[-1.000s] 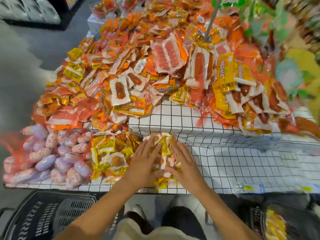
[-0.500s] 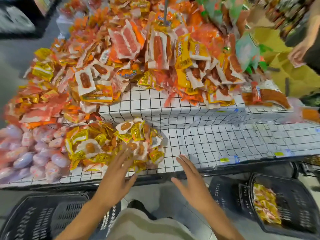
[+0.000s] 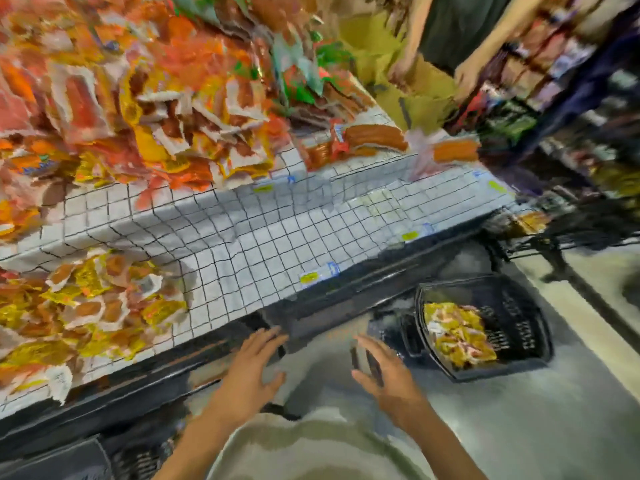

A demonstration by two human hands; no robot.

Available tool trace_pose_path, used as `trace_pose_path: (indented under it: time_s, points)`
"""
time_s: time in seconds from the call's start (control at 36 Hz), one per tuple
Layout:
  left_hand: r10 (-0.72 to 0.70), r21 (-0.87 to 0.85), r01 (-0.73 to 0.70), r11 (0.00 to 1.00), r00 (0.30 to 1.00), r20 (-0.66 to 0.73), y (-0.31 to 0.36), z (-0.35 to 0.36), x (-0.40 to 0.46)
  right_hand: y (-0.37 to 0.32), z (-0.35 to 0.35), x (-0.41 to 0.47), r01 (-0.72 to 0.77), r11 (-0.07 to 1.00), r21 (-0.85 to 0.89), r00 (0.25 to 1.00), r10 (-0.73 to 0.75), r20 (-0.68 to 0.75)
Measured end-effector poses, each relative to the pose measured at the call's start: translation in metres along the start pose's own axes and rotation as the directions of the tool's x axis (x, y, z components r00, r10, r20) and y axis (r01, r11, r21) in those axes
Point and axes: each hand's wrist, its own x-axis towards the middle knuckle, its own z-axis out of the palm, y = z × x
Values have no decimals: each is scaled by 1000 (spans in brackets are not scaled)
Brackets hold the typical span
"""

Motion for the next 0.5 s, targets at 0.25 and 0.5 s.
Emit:
trace_pose_path:
  time_s: [0.25,0.5]
  points:
    - [242,82,-260,962,953,184,97,48,85,106,-65,-58,-246,941,232,921,302,-246]
    - [302,139,-397,907,846,439,168,94,181,150,-101,-105,-451,800,396,692,593,-412]
